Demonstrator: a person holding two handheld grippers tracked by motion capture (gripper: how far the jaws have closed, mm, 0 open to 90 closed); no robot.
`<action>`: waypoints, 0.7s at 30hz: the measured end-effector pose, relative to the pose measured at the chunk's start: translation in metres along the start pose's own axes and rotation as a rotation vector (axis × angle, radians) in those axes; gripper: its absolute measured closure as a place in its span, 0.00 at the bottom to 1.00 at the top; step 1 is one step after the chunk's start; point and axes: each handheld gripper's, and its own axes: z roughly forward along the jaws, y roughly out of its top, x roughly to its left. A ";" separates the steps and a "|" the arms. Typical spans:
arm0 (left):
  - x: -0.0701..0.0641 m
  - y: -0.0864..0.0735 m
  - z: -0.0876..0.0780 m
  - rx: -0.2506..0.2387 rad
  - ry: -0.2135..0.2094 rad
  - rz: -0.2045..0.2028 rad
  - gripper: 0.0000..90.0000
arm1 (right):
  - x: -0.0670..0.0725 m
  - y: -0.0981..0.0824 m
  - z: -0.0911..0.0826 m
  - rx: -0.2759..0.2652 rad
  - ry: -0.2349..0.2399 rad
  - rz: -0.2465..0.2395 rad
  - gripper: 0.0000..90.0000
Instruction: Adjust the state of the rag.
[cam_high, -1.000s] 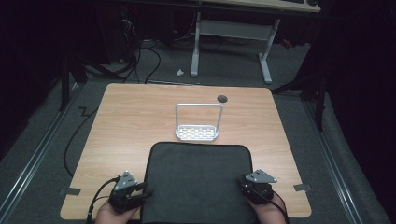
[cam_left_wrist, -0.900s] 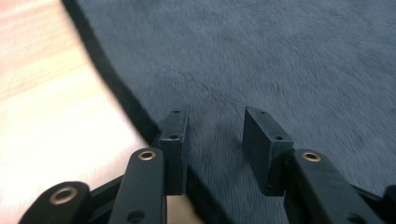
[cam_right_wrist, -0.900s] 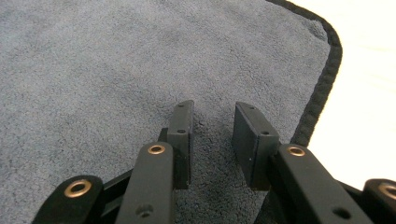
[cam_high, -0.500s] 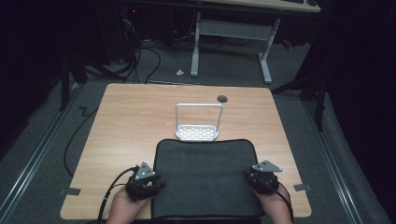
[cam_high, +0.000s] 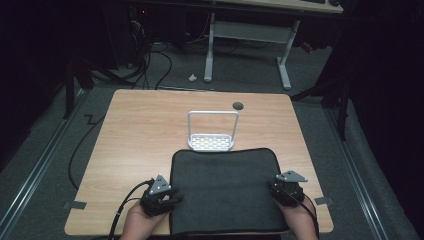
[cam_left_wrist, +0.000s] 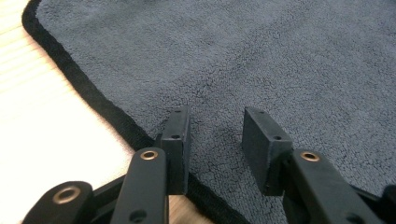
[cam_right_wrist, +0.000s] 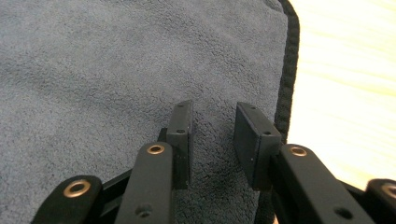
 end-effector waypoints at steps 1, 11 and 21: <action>0.000 0.000 0.000 -0.002 -0.001 0.003 0.69 | 0.001 0.001 0.000 0.007 -0.006 0.001 0.77; 0.012 0.001 -0.017 -0.085 -0.008 -0.036 0.64 | 0.014 0.011 -0.015 -0.049 -0.024 -0.002 0.74; 0.039 0.006 -0.019 -0.108 0.065 -0.104 0.56 | 0.021 -0.010 -0.012 -0.019 0.011 -0.029 0.75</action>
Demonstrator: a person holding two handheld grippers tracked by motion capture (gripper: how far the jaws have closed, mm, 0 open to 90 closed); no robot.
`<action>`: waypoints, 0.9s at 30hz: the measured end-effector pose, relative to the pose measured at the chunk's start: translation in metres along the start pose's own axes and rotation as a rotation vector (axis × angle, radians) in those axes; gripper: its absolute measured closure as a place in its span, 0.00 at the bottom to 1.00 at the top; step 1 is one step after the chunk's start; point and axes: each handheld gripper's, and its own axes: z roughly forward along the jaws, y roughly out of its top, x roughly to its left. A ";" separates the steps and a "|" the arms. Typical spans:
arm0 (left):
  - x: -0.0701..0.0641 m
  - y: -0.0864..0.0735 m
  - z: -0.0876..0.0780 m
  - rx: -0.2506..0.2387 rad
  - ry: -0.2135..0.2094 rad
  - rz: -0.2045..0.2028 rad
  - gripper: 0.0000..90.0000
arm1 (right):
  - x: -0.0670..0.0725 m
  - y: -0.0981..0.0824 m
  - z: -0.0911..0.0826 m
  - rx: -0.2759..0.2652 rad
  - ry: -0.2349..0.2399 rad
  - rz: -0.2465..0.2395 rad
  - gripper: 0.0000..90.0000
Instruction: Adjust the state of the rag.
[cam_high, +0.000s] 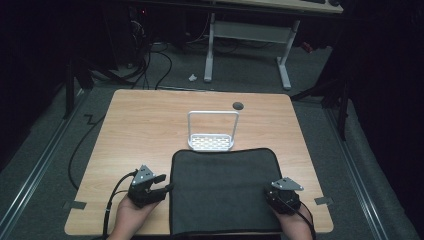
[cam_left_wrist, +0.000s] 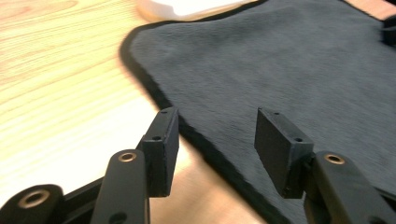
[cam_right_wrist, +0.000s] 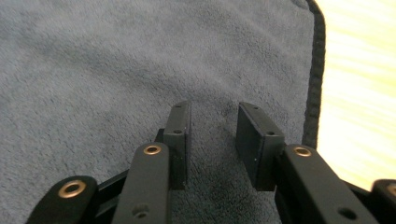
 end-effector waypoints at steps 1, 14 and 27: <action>0.003 0.001 0.002 0.005 0.016 -0.002 0.55 | -0.002 -0.001 0.000 -0.007 0.017 0.020 0.75; 0.008 0.040 0.055 0.048 0.049 0.009 0.46 | -0.016 -0.007 -0.001 -0.032 -0.003 0.056 0.76; 0.024 0.044 0.066 0.046 0.042 -0.084 0.57 | 0.054 0.016 -0.025 -0.187 0.139 -0.036 0.73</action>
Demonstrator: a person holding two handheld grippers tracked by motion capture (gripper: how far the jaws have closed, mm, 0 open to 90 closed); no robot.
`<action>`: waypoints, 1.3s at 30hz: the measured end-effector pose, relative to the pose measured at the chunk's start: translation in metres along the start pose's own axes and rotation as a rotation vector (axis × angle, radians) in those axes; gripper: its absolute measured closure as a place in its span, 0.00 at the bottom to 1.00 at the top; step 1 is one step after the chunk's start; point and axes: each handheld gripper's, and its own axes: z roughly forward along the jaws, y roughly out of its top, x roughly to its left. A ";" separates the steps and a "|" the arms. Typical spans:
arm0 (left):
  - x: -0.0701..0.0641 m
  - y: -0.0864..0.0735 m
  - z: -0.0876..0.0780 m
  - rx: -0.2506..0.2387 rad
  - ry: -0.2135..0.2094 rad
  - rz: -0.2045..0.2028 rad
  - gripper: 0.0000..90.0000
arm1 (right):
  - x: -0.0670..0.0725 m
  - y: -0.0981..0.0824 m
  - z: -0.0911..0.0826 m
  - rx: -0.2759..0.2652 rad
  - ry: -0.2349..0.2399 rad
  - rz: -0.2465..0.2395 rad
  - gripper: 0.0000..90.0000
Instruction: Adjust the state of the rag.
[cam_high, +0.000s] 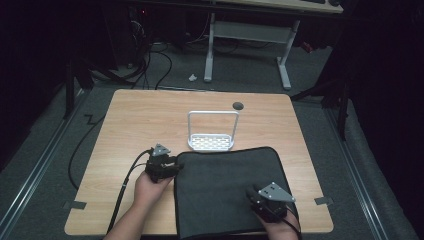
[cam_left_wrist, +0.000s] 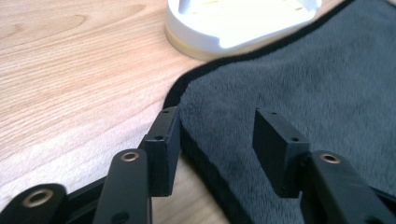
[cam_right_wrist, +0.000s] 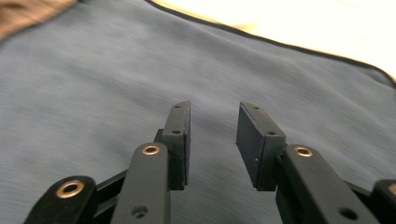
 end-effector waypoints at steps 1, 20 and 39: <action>0.001 0.001 0.001 -0.014 0.015 -0.001 0.56 | 0.006 0.002 0.001 -0.006 0.014 -0.010 0.73; 0.017 0.010 0.025 0.018 -0.079 -0.063 0.91 | 0.111 0.029 0.043 0.046 0.222 -0.221 0.61; 0.014 0.008 0.023 0.017 -0.061 -0.039 0.91 | 0.171 0.036 0.077 0.116 0.330 -0.252 0.60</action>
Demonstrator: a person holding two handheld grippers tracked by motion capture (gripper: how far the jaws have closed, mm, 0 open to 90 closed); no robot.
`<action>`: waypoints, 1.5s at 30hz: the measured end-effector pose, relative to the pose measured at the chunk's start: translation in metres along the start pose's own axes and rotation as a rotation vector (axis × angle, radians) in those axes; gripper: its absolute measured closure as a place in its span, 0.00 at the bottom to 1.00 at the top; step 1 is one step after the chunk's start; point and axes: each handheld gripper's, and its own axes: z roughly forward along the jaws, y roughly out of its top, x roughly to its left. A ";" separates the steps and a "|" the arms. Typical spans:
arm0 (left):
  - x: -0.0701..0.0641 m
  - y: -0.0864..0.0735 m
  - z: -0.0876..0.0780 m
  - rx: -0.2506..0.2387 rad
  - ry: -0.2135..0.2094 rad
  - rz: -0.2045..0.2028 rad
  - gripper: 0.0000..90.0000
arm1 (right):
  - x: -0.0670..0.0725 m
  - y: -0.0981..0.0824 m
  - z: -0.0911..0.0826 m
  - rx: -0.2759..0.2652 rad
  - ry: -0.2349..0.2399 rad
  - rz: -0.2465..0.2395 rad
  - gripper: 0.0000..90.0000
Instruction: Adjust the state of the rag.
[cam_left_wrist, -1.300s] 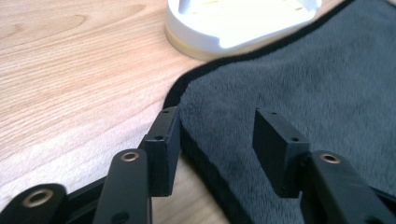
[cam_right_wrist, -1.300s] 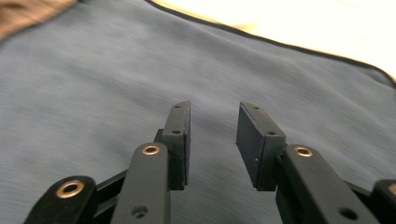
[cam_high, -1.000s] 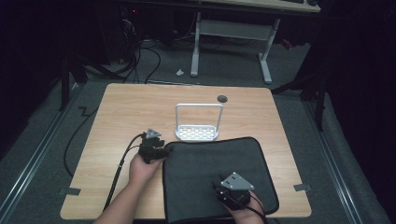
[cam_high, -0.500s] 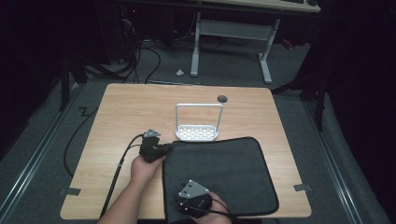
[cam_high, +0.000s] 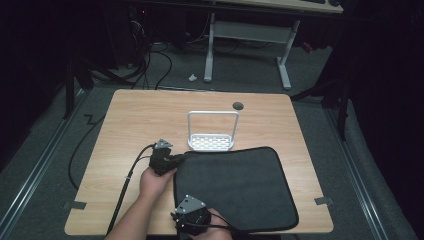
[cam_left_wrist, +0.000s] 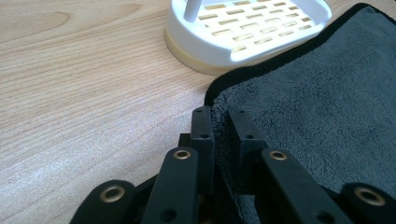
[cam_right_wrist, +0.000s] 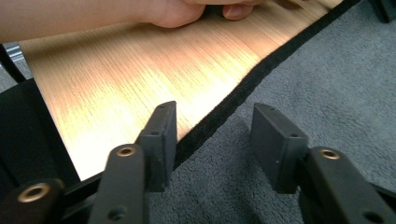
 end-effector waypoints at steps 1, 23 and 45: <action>0.000 0.000 0.000 0.000 -0.002 -0.002 0.91 | 0.000 0.000 -0.001 0.002 -0.006 -0.006 0.64; 0.009 0.000 -0.008 -0.047 -0.066 -0.074 0.92 | -0.009 0.009 -0.025 -0.101 -0.046 -0.065 0.93; 0.049 -0.005 -0.091 -0.195 0.044 -0.155 0.92 | 0.032 0.077 -0.016 -0.245 0.013 -0.160 0.93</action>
